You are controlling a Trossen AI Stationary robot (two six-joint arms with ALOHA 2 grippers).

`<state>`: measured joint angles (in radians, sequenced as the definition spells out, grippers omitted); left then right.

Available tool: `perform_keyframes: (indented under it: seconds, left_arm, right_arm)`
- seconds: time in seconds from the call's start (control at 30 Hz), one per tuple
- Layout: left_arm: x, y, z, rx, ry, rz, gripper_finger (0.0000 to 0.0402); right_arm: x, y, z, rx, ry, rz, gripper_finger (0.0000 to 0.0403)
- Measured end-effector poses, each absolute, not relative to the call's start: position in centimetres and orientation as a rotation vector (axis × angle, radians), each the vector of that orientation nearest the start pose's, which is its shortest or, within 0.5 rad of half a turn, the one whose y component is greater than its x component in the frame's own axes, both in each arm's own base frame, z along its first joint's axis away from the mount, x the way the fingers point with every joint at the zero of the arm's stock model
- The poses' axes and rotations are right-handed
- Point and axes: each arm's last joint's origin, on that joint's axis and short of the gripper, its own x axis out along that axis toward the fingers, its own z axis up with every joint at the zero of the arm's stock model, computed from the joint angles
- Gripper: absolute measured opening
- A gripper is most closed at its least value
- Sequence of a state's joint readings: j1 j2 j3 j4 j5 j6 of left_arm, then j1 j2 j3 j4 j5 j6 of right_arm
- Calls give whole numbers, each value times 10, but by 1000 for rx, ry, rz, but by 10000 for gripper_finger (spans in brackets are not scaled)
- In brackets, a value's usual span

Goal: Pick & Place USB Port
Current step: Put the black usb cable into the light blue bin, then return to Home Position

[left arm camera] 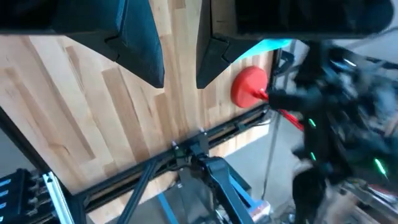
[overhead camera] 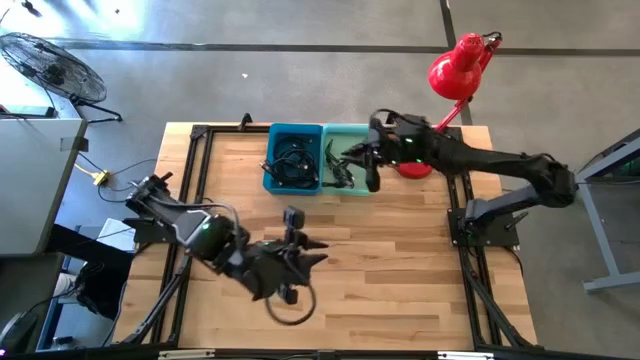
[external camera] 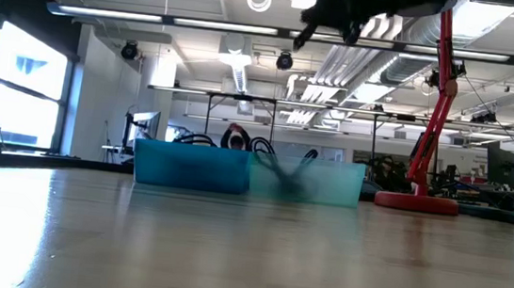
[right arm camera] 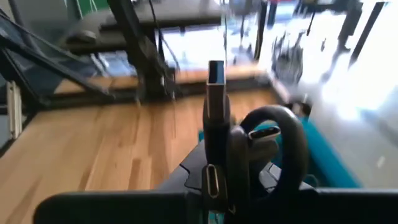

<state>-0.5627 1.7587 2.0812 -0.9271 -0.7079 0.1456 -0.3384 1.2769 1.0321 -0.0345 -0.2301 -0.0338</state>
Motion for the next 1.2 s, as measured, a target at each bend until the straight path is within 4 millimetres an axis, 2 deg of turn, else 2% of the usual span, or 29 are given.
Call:
perform_keyframes:
  seconds: [0.13,0.3,0.47,0.6,0.7,0.9,1.0,1.1,1.2]
  left_arm:
    - [299,-187,450,534,469,144,90]
    - [286,-199,450,591,455,215,90]
    - [285,-199,449,588,461,228,90]
    - [285,-198,447,595,480,213,90]
    - [284,-198,445,604,501,193,90]
    - [282,-196,443,642,531,188,90]
    - [280,-195,440,680,566,182,90]
    - [276,-192,436,732,613,181,90]
    - [273,-188,436,775,622,237,90]
  right_arm:
    - [291,-113,296,139,375,-100,38]
    - [306,-131,260,184,486,-146,38]
    - [307,-149,230,225,625,-342,38]
    - [303,-159,216,224,711,-453,37]
    - [302,-162,212,236,719,-481,61]
    - [302,-165,214,252,696,-560,187]
    - [305,-162,216,228,677,-579,237]
    - [306,-160,224,226,631,-496,267]
    - [305,-157,242,250,526,-433,275]
